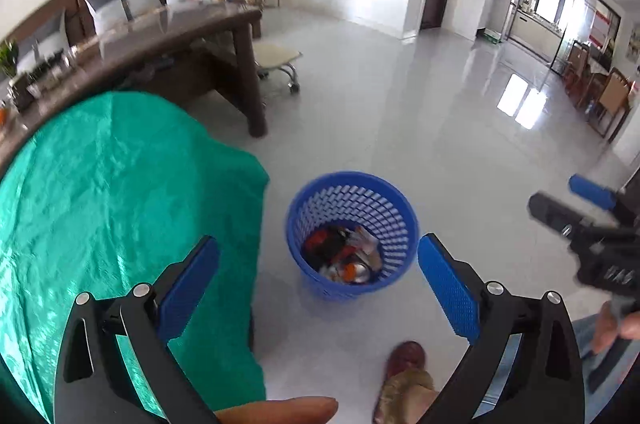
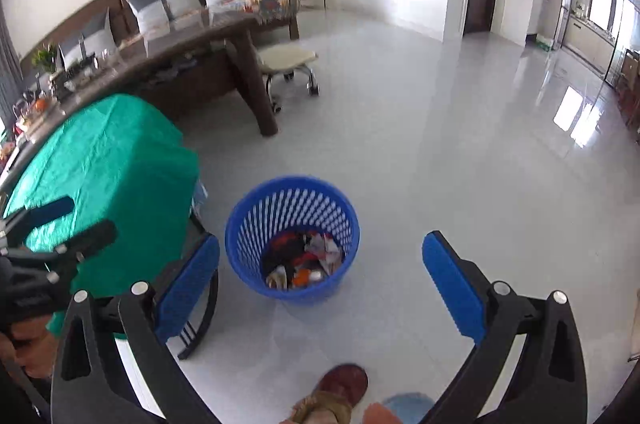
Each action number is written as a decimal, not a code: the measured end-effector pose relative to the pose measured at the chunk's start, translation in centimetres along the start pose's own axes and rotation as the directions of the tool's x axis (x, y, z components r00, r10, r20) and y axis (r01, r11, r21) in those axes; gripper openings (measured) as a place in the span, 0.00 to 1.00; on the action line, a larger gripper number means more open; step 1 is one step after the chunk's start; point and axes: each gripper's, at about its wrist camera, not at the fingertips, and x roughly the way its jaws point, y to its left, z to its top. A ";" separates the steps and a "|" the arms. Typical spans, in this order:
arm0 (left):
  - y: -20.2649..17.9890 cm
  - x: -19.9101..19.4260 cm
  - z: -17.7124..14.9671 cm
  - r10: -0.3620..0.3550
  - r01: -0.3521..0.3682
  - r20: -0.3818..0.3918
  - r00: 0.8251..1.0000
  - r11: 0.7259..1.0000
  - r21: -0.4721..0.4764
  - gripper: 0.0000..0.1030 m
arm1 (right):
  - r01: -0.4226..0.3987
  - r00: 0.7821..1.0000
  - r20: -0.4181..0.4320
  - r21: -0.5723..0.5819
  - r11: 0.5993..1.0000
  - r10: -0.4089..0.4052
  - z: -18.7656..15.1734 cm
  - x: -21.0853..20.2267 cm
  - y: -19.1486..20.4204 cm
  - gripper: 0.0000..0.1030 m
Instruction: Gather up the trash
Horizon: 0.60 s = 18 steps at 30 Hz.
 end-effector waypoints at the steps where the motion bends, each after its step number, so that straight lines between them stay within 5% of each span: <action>1: 0.2 0.2 0.0 -0.004 0.003 -0.024 1.000 1.000 -0.007 0.95 | -0.004 1.000 -0.010 -0.009 1.000 0.004 -0.1 0.0 0.2 0.95; 18: -1.3 2.9 0.1 0.127 -0.123 -0.103 0.987 0.992 0.041 0.95 | 0.001 0.996 -0.086 -0.009 1.000 -0.001 -0.5 1.2 0.6 0.95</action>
